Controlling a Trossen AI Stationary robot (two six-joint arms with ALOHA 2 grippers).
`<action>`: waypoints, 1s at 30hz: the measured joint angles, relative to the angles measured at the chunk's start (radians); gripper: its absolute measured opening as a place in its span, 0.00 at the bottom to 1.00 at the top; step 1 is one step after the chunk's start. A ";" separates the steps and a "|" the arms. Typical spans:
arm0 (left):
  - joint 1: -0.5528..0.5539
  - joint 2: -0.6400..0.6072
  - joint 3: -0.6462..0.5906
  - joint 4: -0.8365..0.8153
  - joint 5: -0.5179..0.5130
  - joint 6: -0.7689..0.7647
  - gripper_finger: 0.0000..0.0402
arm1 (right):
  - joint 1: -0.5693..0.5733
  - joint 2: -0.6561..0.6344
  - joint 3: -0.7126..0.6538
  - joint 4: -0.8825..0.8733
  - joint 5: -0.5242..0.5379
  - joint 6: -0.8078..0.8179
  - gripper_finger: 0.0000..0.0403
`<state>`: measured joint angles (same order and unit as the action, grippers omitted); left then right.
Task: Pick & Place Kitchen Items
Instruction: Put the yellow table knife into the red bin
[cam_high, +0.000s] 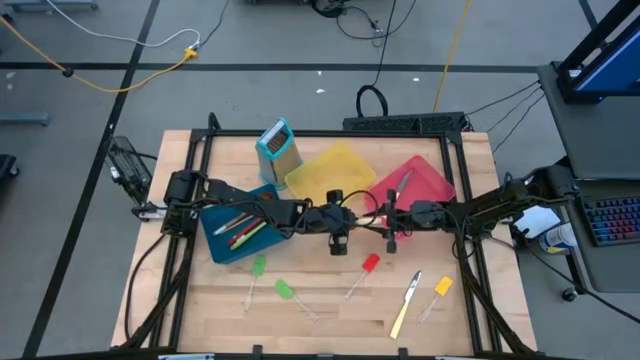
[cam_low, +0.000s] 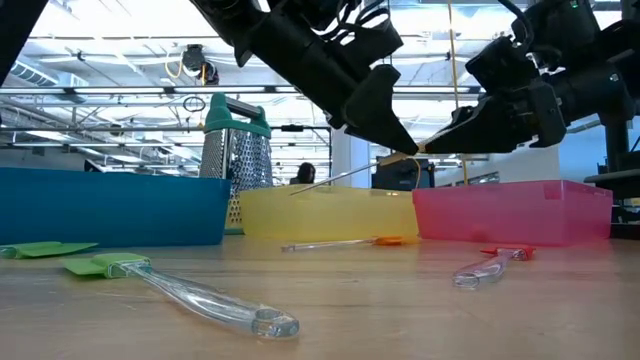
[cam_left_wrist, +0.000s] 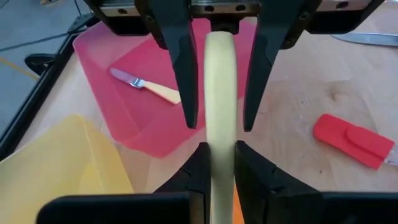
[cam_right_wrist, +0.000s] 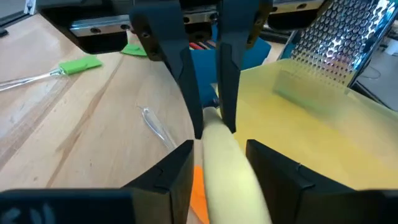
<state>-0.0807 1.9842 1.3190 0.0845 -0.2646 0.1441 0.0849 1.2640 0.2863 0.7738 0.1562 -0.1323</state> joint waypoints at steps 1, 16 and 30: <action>0.000 0.000 0.000 0.000 0.000 0.003 0.12 | 0.000 0.000 0.000 0.006 0.000 -0.004 0.32; 0.000 0.000 0.000 0.000 -0.006 0.011 0.14 | 0.000 0.000 0.000 0.006 -0.003 -0.015 0.19; -0.002 -0.004 0.000 -0.003 -0.044 -0.015 0.18 | 0.000 0.000 0.001 0.009 0.005 -0.011 0.19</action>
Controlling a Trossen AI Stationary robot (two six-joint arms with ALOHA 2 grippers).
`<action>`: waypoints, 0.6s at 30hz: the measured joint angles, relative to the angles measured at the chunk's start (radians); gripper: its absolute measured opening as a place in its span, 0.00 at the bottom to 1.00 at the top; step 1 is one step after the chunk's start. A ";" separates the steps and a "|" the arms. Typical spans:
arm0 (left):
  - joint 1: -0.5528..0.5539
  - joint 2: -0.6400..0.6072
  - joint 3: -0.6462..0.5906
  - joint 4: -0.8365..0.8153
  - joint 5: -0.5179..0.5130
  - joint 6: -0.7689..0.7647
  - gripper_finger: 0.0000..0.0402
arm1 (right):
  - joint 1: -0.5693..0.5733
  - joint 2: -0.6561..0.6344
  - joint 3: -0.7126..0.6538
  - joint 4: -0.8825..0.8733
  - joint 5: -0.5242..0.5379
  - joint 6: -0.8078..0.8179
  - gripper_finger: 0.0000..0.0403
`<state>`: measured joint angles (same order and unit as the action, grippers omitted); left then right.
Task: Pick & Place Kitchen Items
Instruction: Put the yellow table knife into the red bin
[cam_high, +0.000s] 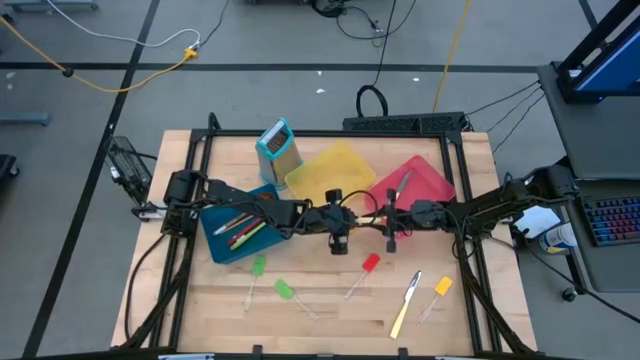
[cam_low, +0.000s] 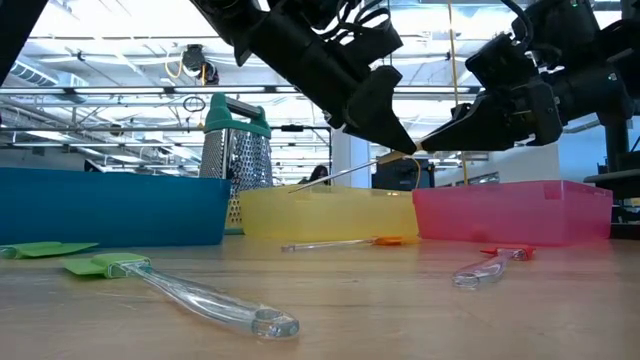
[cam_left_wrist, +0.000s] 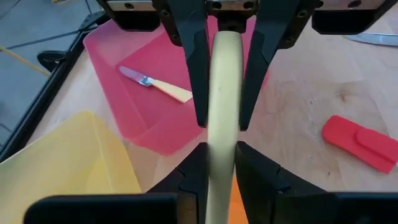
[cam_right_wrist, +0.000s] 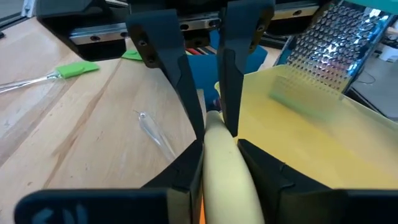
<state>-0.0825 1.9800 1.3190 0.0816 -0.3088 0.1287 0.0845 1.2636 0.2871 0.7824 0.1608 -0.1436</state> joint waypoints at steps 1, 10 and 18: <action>-0.001 -0.003 0.000 -0.002 -0.007 0.000 0.18 | 0.000 0.000 0.000 0.004 0.006 0.000 0.19; -0.024 -0.050 0.000 -0.028 -0.059 0.001 0.31 | 0.002 0.000 0.000 -0.005 0.052 0.027 0.19; -0.073 -0.164 0.000 -0.101 -0.188 -0.011 0.43 | 0.050 -0.074 -0.001 -0.035 0.054 0.059 0.19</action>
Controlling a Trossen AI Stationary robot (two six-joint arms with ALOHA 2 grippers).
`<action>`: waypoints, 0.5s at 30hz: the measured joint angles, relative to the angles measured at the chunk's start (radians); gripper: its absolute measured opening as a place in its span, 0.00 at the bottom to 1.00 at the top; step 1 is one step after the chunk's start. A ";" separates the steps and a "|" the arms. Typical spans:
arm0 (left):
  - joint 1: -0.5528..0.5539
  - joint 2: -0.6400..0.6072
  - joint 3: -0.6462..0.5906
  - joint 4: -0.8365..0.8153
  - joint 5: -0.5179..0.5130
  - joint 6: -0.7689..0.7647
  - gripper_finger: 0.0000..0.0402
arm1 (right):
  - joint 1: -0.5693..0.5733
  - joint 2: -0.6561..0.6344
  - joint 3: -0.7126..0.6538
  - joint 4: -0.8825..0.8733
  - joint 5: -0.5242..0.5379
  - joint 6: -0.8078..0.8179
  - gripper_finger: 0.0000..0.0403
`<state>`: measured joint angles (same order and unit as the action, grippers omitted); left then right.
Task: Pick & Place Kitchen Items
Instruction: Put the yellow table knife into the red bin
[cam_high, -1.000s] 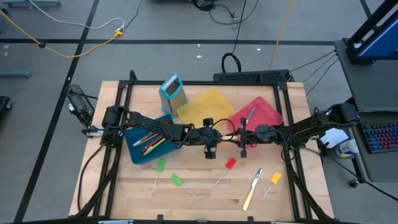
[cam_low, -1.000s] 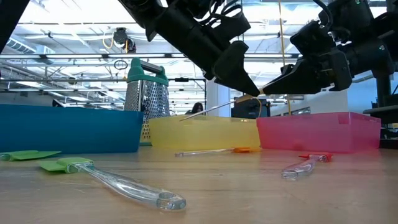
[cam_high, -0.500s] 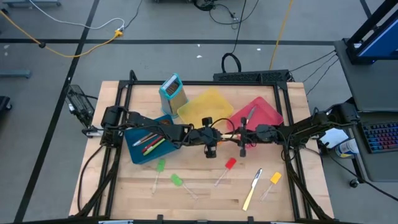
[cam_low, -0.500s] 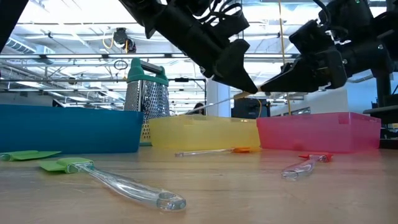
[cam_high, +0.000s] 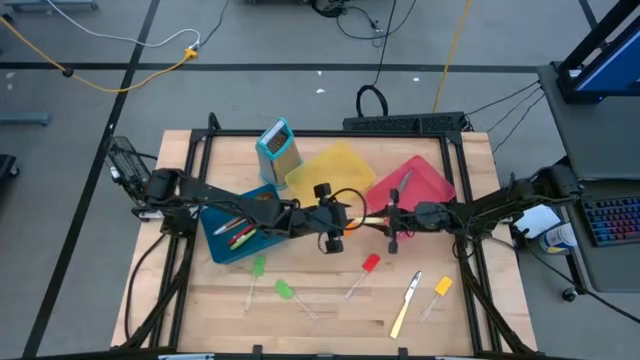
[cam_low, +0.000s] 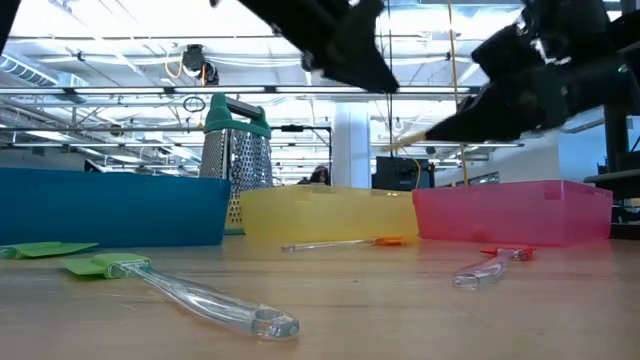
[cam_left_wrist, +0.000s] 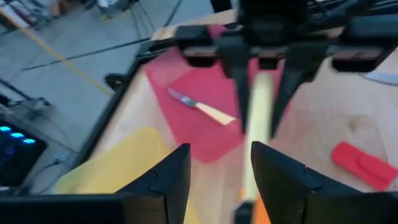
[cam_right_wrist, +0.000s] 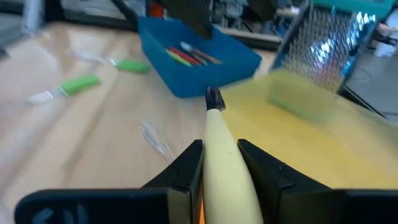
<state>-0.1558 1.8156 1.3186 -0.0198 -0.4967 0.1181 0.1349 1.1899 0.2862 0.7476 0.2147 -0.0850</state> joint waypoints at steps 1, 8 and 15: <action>-0.007 -0.016 0.000 -0.013 -0.019 -0.002 0.43 | 0.018 -0.020 0.000 -0.005 0.002 0.002 0.19; -0.047 -0.136 0.000 -0.157 -0.098 -0.053 0.44 | 0.174 -0.212 0.001 -0.177 0.188 0.005 0.19; -0.059 -0.180 0.000 -0.238 -0.142 -0.128 0.44 | 0.357 -0.390 0.001 -0.456 0.725 0.149 0.19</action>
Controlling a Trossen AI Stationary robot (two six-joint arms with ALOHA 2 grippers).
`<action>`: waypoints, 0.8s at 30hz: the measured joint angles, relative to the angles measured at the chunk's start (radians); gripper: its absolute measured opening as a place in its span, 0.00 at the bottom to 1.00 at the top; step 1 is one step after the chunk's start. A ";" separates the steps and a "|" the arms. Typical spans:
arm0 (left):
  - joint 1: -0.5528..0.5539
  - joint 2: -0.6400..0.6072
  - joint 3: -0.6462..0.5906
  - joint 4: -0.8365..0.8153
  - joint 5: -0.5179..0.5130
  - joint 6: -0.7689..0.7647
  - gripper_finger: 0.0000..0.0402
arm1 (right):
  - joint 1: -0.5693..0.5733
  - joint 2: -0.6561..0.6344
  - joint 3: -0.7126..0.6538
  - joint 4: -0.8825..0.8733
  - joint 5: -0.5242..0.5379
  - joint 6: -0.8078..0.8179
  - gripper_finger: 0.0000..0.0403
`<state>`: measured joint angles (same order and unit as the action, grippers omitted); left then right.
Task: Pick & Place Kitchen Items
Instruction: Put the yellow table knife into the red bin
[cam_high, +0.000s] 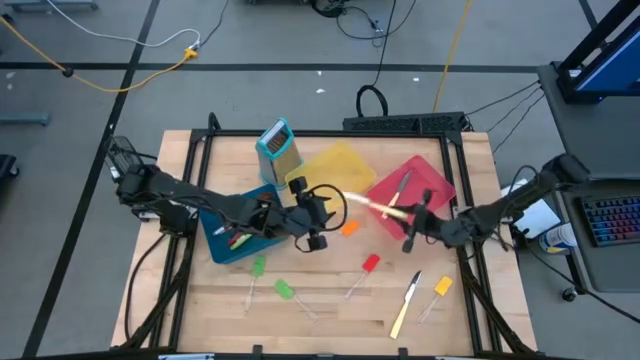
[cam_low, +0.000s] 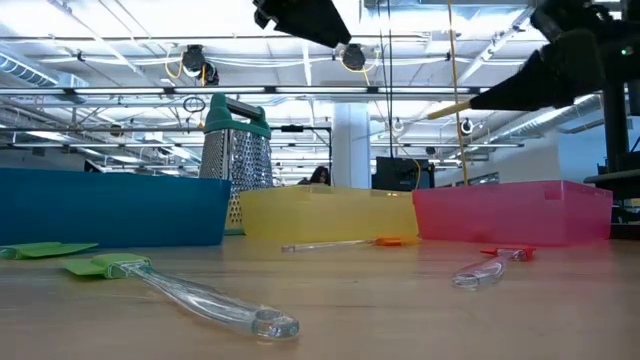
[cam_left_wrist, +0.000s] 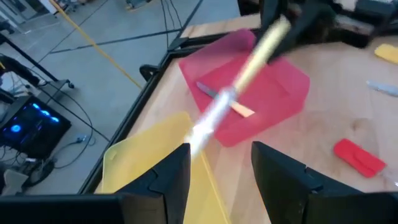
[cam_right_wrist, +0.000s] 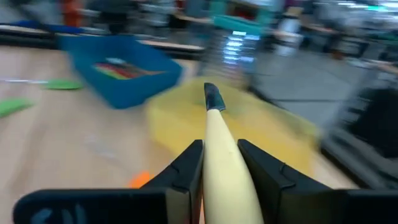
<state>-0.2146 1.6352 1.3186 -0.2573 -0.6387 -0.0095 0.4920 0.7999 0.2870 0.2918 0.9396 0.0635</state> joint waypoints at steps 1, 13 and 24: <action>0.002 0.001 0.000 -0.003 0.000 0.001 0.44 | 0.021 -0.012 0.000 -0.027 0.080 0.012 0.19; 0.032 0.008 0.000 -0.004 0.000 0.000 0.44 | 0.104 0.039 0.000 -0.062 0.585 0.365 0.18; 0.032 0.008 0.000 -0.001 0.000 0.003 0.44 | 0.031 0.155 0.001 0.575 0.633 -0.096 0.18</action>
<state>-0.1825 1.6432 1.3186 -0.2587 -0.6384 -0.0067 0.5225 0.9549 0.2880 0.8670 1.5726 -0.0329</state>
